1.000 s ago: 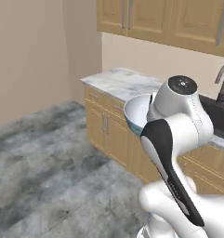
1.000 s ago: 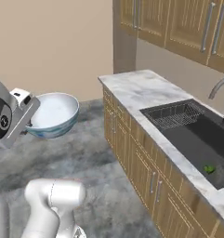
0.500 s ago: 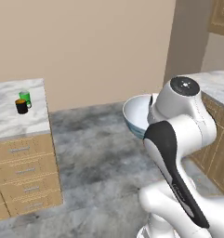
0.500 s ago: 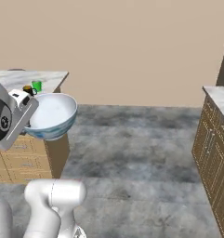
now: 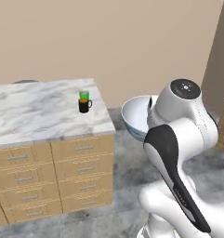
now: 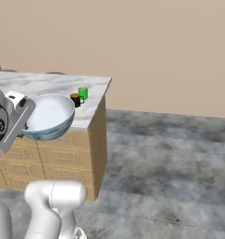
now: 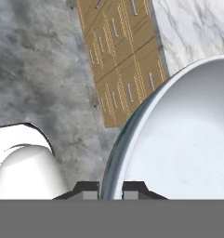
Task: Clear the mugs and bowl far away from the sink.
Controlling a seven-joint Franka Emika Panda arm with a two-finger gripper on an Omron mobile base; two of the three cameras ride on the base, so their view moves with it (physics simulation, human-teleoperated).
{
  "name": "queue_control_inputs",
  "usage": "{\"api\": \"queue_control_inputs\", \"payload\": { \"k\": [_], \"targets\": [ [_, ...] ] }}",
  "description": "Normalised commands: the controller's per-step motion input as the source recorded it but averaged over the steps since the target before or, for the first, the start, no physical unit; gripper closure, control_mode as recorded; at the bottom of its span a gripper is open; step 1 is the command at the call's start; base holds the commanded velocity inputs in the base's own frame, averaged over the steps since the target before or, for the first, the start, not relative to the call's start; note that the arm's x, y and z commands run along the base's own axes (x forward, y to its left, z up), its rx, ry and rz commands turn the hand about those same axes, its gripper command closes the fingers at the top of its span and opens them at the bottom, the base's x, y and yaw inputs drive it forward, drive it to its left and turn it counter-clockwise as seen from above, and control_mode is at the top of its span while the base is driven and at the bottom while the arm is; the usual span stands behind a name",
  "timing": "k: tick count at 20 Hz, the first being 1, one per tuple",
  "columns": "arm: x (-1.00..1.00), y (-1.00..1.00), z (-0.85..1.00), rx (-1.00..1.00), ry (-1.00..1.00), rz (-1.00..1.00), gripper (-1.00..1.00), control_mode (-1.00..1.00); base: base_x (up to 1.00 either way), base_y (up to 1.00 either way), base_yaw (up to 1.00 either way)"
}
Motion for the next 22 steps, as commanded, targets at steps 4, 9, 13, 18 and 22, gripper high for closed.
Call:
{"api": "queue_control_inputs", "payload": {
  "k": [4, 9, 13, 18, 22],
  "targets": [
    [0.0, 0.0, 0.0, 0.0, 0.0, 0.0, 1.0, 1.0, 0.52, 1.0, 0.04],
    [0.0, 0.0, 0.0, 0.0, 0.0, 0.0, 1.0, 1.0, 0.62, 1.0, -0.01],
    [0.0, 0.0, 0.0, 0.0, 0.0, 0.0, 1.0, 1.0, 0.79, 1.0, -0.05],
    [0.0, 0.0, 0.0, 0.0, 0.0, 0.0, 1.0, 1.0, 0.6, 0.55, -0.02],
    [0.0, 0.0, 0.0, 0.0, 0.0, 0.0, 1.0, 1.0, 0.43, 0.1, -0.07]
  ]
}}
